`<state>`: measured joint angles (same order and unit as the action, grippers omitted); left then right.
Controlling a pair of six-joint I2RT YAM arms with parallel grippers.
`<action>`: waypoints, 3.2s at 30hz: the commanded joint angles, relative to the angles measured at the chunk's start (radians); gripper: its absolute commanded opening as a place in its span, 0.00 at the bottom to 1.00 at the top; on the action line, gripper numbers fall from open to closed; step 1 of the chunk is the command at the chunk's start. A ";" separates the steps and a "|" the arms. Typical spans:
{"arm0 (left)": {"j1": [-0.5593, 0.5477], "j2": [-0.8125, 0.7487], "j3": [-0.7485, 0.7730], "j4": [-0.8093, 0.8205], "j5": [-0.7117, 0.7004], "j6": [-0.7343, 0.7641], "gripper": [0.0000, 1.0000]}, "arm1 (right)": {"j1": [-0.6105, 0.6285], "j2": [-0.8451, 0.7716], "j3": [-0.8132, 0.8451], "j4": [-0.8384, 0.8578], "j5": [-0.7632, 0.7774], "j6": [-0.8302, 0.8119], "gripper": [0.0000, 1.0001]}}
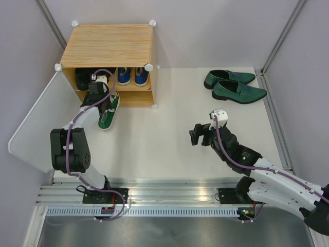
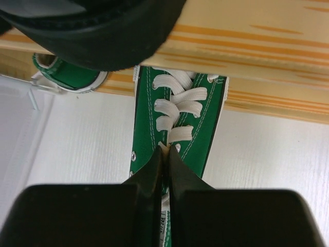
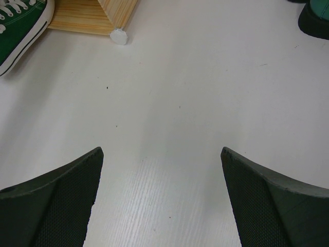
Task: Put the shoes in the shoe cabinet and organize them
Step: Pick up the shoe from the center of the board, then place the shoe in the shoe cabinet.
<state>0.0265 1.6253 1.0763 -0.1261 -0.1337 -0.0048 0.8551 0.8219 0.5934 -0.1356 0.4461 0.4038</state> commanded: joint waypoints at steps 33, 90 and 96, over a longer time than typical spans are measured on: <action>0.070 0.226 0.332 0.074 0.046 0.014 0.05 | -0.013 0.095 0.034 0.024 0.028 -0.031 0.98; 0.073 -0.266 -0.256 -0.125 0.005 -0.215 0.33 | -0.014 0.005 0.005 0.033 -0.066 -0.019 0.98; 0.076 -0.209 -0.217 -0.138 -0.035 -0.193 0.40 | -0.014 0.005 0.006 0.031 -0.061 -0.022 0.98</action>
<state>0.0952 1.4132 0.8177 -0.2832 -0.1299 -0.2081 0.8421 0.8387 0.5941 -0.1314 0.3790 0.3882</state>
